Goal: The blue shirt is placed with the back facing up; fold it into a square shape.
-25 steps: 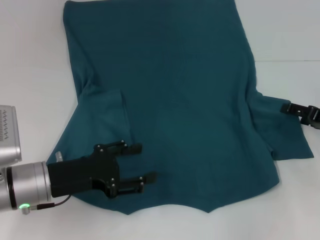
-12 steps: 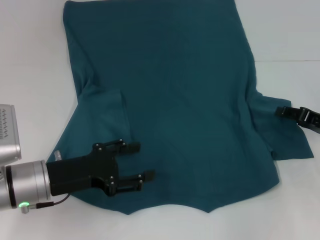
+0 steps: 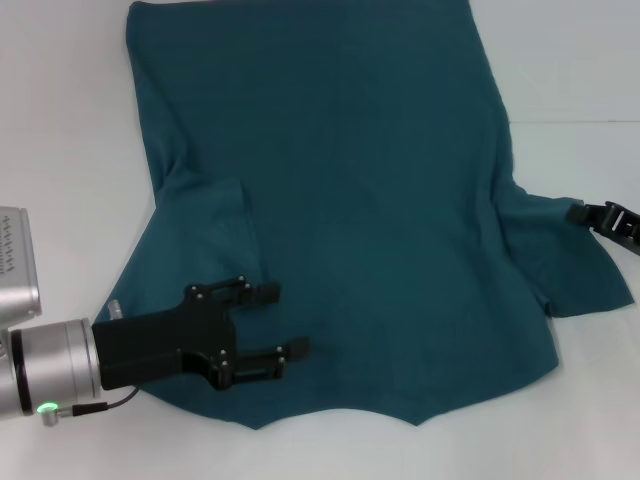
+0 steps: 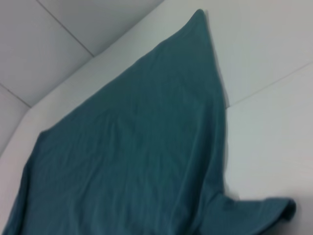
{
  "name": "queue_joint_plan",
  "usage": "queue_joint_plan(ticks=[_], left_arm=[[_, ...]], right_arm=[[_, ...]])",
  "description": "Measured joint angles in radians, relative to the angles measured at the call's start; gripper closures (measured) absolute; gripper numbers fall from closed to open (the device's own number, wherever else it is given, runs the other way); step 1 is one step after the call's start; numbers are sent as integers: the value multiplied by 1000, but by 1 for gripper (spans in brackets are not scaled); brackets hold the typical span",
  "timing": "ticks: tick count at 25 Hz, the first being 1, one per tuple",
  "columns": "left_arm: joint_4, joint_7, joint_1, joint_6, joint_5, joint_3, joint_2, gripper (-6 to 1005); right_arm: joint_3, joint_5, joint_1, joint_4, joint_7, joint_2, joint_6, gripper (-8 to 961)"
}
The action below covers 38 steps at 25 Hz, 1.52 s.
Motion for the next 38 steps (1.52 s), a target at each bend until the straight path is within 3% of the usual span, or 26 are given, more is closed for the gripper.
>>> queue_joint_plan(ticks=[3,9,22,38], left_arm=[[0,0,0,1,-3,0,0,204],[1,0,0,1,-4,0,0,204],[-2,0,0,-1,-5,-3,-2,205],[-2,-19,0,0,-6,-5,-3,204]], right_arm=[[1,59,-7,22,-42,0,10,773],[2,177,-28,50,-130,0,42,950],[1,196,-32,46,-172,-59,73,938],[-6,186,21,43,-227,-80,92,923]])
